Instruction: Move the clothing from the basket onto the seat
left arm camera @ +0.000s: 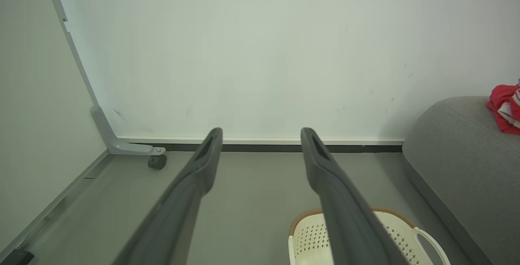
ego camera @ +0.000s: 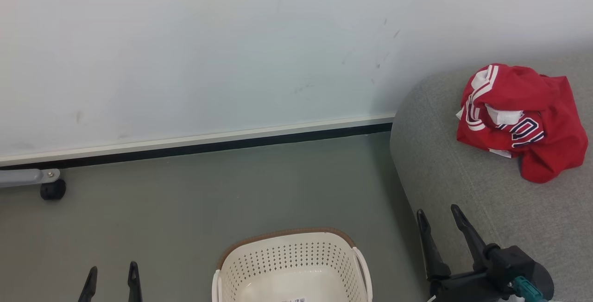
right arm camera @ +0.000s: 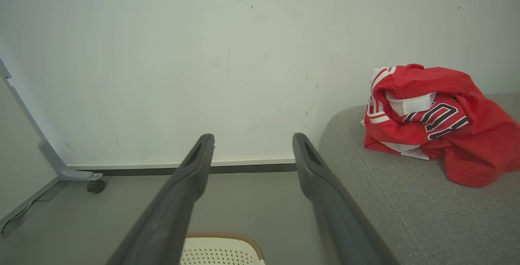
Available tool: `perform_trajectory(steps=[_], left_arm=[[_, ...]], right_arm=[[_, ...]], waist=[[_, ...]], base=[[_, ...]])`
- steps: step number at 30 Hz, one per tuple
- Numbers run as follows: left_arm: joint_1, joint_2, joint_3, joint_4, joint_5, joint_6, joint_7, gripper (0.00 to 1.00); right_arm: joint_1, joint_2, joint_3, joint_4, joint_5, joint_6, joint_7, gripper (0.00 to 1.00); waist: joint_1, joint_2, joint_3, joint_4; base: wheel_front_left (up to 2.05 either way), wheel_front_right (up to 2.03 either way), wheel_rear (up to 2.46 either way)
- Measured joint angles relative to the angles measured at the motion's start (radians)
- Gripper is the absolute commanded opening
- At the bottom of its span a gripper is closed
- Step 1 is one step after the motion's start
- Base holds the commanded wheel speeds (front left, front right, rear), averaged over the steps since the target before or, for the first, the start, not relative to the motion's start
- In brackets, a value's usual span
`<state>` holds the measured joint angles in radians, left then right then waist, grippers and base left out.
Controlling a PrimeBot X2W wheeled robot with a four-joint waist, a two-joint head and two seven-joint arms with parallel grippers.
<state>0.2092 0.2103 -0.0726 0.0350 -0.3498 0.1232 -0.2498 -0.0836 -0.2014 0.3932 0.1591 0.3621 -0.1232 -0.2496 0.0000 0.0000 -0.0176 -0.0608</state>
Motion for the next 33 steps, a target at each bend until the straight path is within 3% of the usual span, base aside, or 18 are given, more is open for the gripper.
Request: perform_trajectory(steps=[8,9,21,33], left_arm=[[0.0,0.0,0.003,0.004,0.007,0.0,0.0,1.0],[0.0,0.0,0.002,0.007,0.007,0.0,0.0,0.0],[0.003,-0.041,-0.004,0.08,-0.038,-0.01,0.021,0.0],[-0.017,-0.055,0.018,0.098,-0.19,-0.037,0.067,0.0]], right_arm=[[0.015,0.003,-0.01,-0.009,-0.011,0.0,0.0,1.0],[0.015,0.004,-0.01,-0.009,-0.011,0.0,0.0,0.0],[0.06,0.027,-0.026,0.057,0.036,0.01,0.021,0.0],[0.054,0.041,-0.085,0.069,0.184,0.037,0.065,0.0]], waist=[[0.0,0.0,-0.002,0.004],[0.0,0.0,-0.002,0.004],[0.0,0.0,-0.001,0.007],[0.0,0.0,0.002,0.014]], base=[[0.0,0.0,0.0],[0.0,0.0,0.0],[0.0,0.0,0.0],[0.0,0.0,0.0]])
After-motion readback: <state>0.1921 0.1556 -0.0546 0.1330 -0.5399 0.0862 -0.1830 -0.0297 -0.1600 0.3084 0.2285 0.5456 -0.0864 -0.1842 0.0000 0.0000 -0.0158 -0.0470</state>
